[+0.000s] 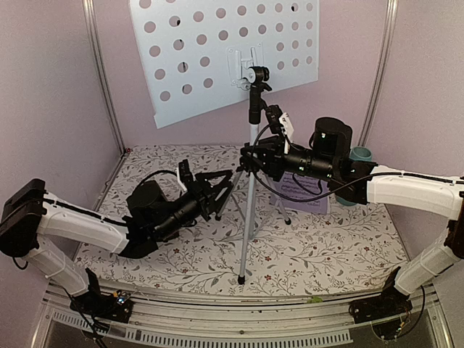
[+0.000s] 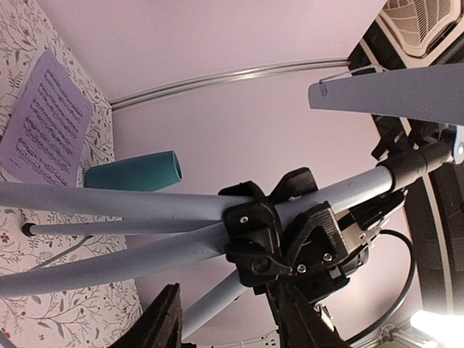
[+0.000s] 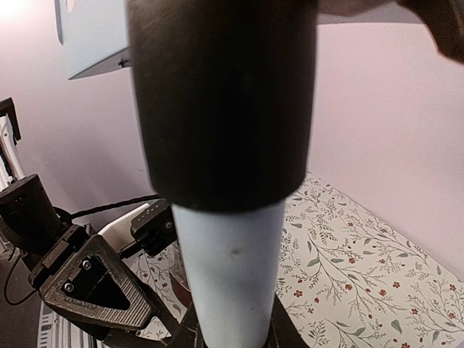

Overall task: Set up the instrument practice props
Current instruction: Screw the knob on the music stand.

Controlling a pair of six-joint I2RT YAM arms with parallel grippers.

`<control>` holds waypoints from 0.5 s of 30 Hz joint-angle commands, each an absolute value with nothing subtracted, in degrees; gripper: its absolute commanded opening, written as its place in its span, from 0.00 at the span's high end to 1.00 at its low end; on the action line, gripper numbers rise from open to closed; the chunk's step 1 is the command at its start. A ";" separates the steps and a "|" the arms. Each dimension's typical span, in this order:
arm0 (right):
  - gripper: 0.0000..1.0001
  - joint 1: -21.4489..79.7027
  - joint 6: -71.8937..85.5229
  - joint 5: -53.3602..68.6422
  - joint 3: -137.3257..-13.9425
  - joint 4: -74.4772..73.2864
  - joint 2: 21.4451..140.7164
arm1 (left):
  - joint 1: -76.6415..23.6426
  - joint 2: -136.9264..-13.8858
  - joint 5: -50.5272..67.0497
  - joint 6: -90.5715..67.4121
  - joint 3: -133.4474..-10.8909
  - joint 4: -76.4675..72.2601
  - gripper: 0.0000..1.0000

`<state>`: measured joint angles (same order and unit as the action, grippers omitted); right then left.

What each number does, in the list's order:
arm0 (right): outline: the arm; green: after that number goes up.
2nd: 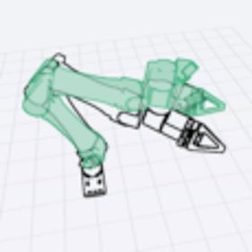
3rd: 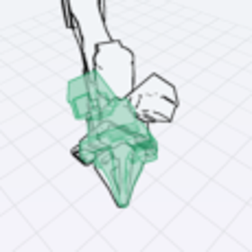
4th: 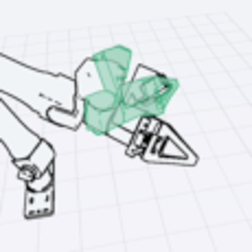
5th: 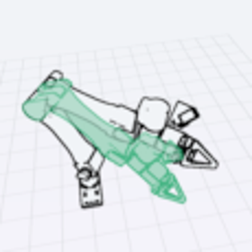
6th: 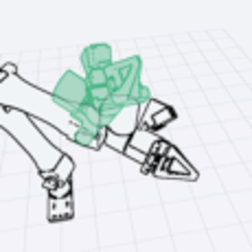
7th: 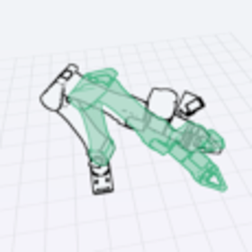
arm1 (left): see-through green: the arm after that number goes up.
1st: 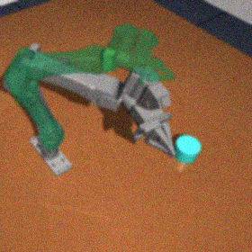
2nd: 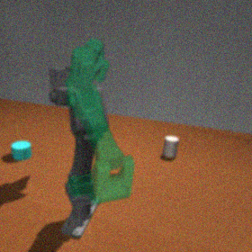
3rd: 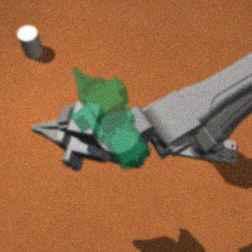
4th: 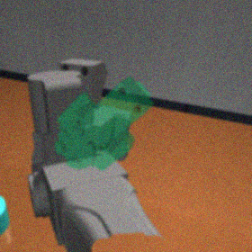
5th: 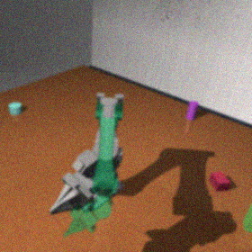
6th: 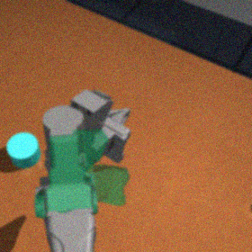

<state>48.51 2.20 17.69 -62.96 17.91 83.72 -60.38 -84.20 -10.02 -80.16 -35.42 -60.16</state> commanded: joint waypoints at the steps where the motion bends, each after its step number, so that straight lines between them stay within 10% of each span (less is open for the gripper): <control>1: 1.00 49.93 3.78 17.59 -59.94 8.97 88.33 | -61.61 -86.19 -11.29 -85.41 -39.04 -64.38 0.54; 15: 1.00 49.92 3.87 17.49 -59.35 9.23 88.13 | -62.13 -89.26 -11.02 -87.23 -43.85 -62.29 0.55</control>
<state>48.71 2.61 16.86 -62.92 17.96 83.70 -61.25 -88.62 -11.03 -86.67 -41.93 -61.78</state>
